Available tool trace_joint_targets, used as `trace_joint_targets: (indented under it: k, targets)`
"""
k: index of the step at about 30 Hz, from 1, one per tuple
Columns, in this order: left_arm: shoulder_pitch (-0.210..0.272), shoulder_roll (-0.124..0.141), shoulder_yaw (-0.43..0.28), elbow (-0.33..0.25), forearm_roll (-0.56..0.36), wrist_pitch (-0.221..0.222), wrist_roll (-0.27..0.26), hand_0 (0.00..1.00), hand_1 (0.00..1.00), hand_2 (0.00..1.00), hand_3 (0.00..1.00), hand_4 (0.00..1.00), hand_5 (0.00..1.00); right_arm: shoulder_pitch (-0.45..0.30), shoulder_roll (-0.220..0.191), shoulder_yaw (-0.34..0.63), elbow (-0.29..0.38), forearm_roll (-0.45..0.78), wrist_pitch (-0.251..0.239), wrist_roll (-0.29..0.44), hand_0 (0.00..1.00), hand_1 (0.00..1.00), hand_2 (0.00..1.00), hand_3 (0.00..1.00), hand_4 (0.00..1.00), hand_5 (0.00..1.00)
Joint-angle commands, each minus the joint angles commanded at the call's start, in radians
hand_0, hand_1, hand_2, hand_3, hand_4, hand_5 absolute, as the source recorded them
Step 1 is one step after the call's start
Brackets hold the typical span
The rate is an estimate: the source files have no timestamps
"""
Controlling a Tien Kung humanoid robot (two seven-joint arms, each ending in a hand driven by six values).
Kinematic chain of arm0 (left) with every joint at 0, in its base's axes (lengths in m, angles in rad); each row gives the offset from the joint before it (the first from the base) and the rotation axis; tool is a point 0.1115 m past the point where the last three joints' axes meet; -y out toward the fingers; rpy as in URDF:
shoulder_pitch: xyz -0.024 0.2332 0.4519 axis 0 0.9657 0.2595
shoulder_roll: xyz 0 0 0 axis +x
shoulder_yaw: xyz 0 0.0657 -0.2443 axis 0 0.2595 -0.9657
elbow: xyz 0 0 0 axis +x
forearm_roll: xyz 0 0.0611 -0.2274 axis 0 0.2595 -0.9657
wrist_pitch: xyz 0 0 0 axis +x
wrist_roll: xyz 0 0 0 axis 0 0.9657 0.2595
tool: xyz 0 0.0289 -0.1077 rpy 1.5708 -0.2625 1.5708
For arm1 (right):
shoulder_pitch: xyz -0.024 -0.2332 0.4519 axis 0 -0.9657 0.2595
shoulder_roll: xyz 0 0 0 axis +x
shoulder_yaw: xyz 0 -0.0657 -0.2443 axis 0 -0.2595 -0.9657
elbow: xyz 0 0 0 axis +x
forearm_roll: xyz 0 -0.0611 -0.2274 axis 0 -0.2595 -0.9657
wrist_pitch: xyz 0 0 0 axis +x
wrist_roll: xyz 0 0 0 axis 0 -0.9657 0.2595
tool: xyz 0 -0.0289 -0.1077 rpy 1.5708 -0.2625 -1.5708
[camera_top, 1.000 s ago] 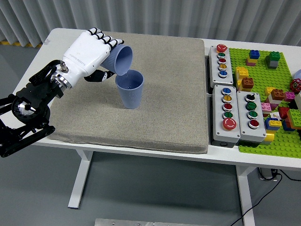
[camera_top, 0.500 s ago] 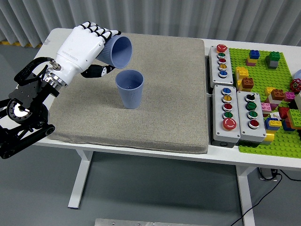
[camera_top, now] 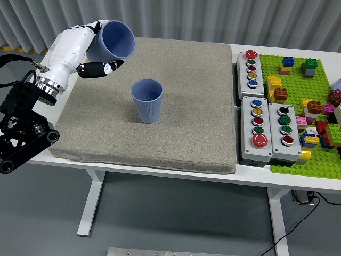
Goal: Pick cup pour cup place
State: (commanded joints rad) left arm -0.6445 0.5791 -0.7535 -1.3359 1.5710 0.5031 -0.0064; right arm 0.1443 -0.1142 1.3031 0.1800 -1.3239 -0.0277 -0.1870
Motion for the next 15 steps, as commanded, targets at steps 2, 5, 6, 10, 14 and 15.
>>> trace_joint_targets:
  k: [2, 5, 6, 10, 14, 15]
  targets:
    - [0.024, -0.015, -0.047, 0.002, -0.091, -0.005, -0.047, 0.675, 0.57, 0.574, 0.594, 0.521, 0.05, 0.0, 0.001, -0.001, 0.0, 0.001, 0.0, 0.0, 0.698, 0.695, 0.628, 0.619, 0.178, 0.337]
    - [0.047, -0.032, -0.087, 0.002, -0.214, -0.008, -0.082, 0.675, 0.57, 0.574, 0.594, 0.521, 0.05, 0.002, 0.001, 0.001, 0.0, 0.0, 0.0, -0.001, 0.698, 0.695, 0.628, 0.619, 0.178, 0.337]
    - [0.064, -0.047, -0.106, 0.003, -0.258, -0.015, -0.103, 0.674, 0.566, 0.572, 0.593, 0.524, 0.048, 0.002, 0.001, 0.003, 0.0, -0.004, 0.001, -0.001, 0.698, 0.695, 0.628, 0.619, 0.178, 0.337]
    - [0.114, -0.088, -0.139, 0.004, -0.427, -0.005, -0.14, 0.674, 0.566, 0.572, 0.593, 0.524, 0.048, 0.001, 0.002, 0.006, 0.0, -0.01, 0.002, -0.002, 0.698, 0.695, 0.628, 0.619, 0.178, 0.337]
    - [0.151, -0.129, -0.143, 0.027, -0.596, 0.029, -0.155, 0.674, 0.573, 0.574, 0.592, 0.53, 0.053, 0.0, 0.004, 0.009, 0.0, -0.011, 0.001, -0.001, 0.698, 0.695, 0.628, 0.619, 0.178, 0.336]
    - [0.16, -0.14, -0.139, 0.036, -0.635, 0.038, -0.162, 0.674, 0.573, 0.574, 0.592, 0.53, 0.053, 0.001, 0.004, 0.01, 0.0, -0.012, 0.001, -0.001, 0.698, 0.695, 0.628, 0.619, 0.178, 0.336]
